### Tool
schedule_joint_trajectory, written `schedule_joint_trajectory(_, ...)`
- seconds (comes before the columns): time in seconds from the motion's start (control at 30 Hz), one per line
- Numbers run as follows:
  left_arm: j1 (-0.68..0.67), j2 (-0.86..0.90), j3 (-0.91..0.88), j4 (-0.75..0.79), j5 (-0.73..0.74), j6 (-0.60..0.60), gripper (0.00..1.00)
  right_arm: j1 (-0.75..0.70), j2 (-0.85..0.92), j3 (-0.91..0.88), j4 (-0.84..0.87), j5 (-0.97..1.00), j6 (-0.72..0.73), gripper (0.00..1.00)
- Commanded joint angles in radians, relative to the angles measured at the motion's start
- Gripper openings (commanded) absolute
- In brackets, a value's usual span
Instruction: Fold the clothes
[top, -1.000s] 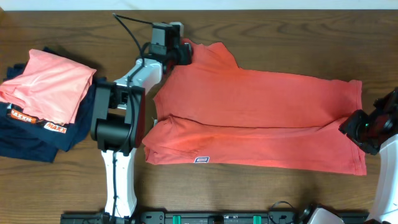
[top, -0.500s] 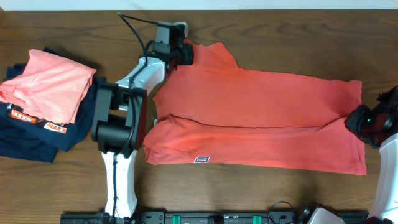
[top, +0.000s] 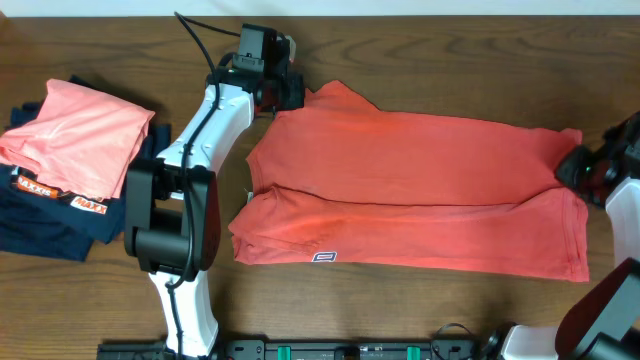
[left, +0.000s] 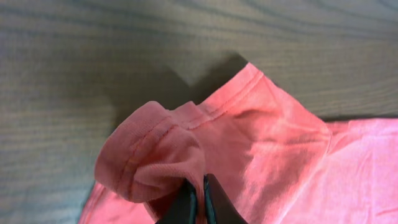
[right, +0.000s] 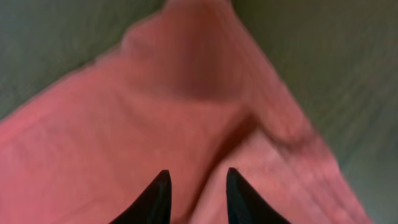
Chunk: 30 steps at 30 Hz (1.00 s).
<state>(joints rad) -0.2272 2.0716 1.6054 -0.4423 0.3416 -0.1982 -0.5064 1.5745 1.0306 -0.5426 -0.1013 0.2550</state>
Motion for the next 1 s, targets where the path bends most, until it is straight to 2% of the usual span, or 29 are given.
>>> schedule_joint_trajectory(0.0,0.002,-0.065,0.018,-0.051,0.016,-0.001,0.06,0.01,0.04,0.008,0.053,0.044,0.002,0.29)
schedule_joint_trajectory(0.2,0.002,-0.104,0.018,-0.156,0.016,0.026,0.06,0.01,0.161,0.084,0.105,0.101,0.002,0.29)
schedule_joint_trajectory(0.33,0.003,-0.109,0.018,-0.201,0.016,0.032,0.06,0.01,0.282,0.197,0.105,0.121,0.003,0.37)
schedule_joint_trajectory(0.53,0.003,-0.109,0.018,-0.212,0.013,0.034,0.06,0.01,0.423,0.335,0.127,0.139,0.014,0.38)
schedule_joint_trajectory(0.97,0.002,-0.109,0.017,-0.212,0.012,0.034,0.06,0.01,0.572,0.363,0.276,0.073,0.067,0.39)
